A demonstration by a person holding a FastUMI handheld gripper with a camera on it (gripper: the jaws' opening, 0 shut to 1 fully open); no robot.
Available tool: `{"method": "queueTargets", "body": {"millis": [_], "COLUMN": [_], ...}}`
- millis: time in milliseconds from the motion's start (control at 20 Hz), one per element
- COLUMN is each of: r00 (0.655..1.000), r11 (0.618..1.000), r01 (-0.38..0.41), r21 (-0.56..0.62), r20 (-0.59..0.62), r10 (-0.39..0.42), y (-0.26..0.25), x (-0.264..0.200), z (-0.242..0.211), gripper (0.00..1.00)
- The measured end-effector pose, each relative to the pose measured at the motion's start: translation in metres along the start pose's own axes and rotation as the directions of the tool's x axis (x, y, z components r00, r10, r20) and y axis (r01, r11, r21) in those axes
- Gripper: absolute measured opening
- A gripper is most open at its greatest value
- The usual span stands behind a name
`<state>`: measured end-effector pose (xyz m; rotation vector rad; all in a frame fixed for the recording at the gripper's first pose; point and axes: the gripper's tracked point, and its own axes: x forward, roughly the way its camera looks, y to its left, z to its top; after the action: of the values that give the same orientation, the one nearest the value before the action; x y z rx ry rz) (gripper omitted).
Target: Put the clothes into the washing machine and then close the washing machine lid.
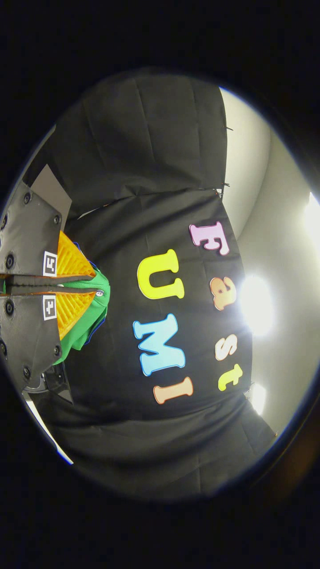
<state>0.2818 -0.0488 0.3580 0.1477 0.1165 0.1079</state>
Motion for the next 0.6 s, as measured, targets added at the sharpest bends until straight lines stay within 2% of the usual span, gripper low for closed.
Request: {"method": "queueTargets", "body": {"millis": [400, 600], "r00": [0.996, 0.994], "r11": [0.995, 0.993], "r01": [0.090, 0.110], "r21": [-0.040, -0.049], "r20": [0.006, -0.004], "r10": [-0.089, -0.110], "y": [-0.057, -0.074], "x": [-0.004, -0.001], "z": [-0.014, -0.030], "gripper": [0.01, 0.01]}}
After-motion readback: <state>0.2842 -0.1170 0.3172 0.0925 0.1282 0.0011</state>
